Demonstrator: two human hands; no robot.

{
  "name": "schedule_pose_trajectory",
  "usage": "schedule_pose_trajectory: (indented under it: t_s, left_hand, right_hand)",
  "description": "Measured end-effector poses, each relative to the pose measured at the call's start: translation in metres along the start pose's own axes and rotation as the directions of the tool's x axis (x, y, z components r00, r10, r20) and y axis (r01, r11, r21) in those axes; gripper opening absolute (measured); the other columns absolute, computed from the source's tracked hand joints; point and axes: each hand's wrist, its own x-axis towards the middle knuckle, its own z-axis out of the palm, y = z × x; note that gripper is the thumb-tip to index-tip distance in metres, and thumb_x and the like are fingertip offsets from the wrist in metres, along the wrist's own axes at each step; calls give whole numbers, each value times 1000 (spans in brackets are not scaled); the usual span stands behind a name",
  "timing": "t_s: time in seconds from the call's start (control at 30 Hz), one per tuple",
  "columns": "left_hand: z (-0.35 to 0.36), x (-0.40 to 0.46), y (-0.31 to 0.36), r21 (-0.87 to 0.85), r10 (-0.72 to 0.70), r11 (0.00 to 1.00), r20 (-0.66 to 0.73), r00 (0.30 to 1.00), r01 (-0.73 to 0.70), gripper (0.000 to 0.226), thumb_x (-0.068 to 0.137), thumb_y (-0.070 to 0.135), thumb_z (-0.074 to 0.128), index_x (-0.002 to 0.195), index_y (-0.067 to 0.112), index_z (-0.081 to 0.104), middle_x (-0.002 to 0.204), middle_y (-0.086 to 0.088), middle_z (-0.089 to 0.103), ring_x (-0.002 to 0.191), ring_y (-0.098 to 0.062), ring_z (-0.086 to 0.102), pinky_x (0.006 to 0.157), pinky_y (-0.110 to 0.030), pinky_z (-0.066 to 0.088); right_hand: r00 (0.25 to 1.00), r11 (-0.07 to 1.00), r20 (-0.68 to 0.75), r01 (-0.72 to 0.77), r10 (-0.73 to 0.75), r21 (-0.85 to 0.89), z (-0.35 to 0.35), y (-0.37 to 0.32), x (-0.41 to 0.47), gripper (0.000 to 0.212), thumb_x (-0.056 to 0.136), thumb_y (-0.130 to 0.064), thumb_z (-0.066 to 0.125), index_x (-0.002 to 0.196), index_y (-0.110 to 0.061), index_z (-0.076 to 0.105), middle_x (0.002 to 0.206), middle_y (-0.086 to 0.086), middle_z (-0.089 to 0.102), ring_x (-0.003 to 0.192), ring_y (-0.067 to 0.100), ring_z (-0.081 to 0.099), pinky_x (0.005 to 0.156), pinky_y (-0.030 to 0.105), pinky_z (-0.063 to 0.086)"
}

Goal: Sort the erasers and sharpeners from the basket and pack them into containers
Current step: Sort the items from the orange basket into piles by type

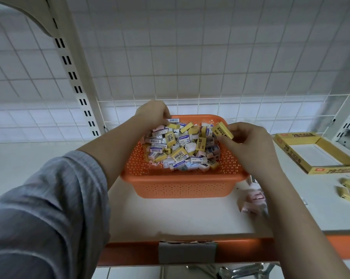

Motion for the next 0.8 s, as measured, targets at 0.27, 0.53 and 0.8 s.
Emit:
schedule_pose_trajectory:
  t_s: [0.27, 0.53, 0.8]
  left_hand:
    - [-1, -1, 4, 55, 13, 998, -25, 1000, -12, 31, 79, 21, 74, 109, 20, 69, 104, 4, 70, 94, -14, 63, 76, -31, 52]
    - [-9, -8, 5, 205, 154, 969, -50, 987, -140, 27, 90, 19, 59, 115, 18, 67, 110, 2, 69, 94, -18, 63, 67, -27, 47]
    - [-27, -30, 16, -80, 103, 990, -181, 978, -119, 29, 87, 19, 58, 114, 15, 68, 109, -1, 69, 91, -17, 63, 76, -33, 53]
  right_hand:
    - [999, 999, -38, -23, 24, 22, 0, -2, -7, 15, 82, -18, 70, 80, -32, 66, 72, -15, 66, 66, 5, 61, 54, 6, 41]
    - [997, 998, -59, -50, 53, 48, -3, -7, -15, 19, 83, -16, 70, 78, -33, 64, 64, -16, 64, 58, -8, 59, 51, 5, 41]
    - [991, 997, -115, -68, 73, 46, -4, -6, -16, 13, 82, -18, 70, 80, -31, 66, 72, -11, 67, 64, 5, 61, 55, 10, 44]
